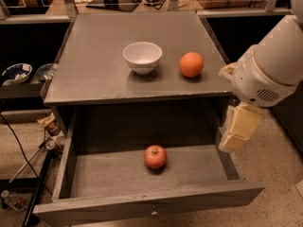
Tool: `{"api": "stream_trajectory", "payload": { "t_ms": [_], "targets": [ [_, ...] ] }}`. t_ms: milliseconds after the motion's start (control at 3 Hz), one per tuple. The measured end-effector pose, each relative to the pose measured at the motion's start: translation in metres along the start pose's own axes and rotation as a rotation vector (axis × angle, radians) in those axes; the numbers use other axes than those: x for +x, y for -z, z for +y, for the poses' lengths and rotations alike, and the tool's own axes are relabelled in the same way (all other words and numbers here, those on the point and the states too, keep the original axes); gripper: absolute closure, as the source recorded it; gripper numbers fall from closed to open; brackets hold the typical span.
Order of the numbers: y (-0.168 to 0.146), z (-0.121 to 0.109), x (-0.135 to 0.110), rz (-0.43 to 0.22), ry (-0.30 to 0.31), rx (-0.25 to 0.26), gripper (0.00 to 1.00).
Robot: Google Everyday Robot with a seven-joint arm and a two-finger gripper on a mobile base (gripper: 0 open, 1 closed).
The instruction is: Pick apple from top drawer and place on counter
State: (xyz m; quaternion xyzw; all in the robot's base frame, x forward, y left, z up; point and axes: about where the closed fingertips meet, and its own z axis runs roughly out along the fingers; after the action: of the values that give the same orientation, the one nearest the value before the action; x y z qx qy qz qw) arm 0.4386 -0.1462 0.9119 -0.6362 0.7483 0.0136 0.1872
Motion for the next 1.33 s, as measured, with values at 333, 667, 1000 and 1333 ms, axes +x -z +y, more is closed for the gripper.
{"api": "stream_trajectory", "payload": {
  "t_ms": [333, 667, 1000, 1333],
  "targets": [
    [-0.02, 0.006, -0.009, 0.001, 0.041, -0.019, 0.0],
    [-0.068, 0.015, -0.022, -0.028, 0.079, -0.098, 0.0],
    [-0.068, 0.015, -0.022, -0.028, 0.079, -0.098, 0.0],
    [-0.087, 0.019, -0.026, -0.025, 0.092, -0.102, 0.0]
  ]
}}
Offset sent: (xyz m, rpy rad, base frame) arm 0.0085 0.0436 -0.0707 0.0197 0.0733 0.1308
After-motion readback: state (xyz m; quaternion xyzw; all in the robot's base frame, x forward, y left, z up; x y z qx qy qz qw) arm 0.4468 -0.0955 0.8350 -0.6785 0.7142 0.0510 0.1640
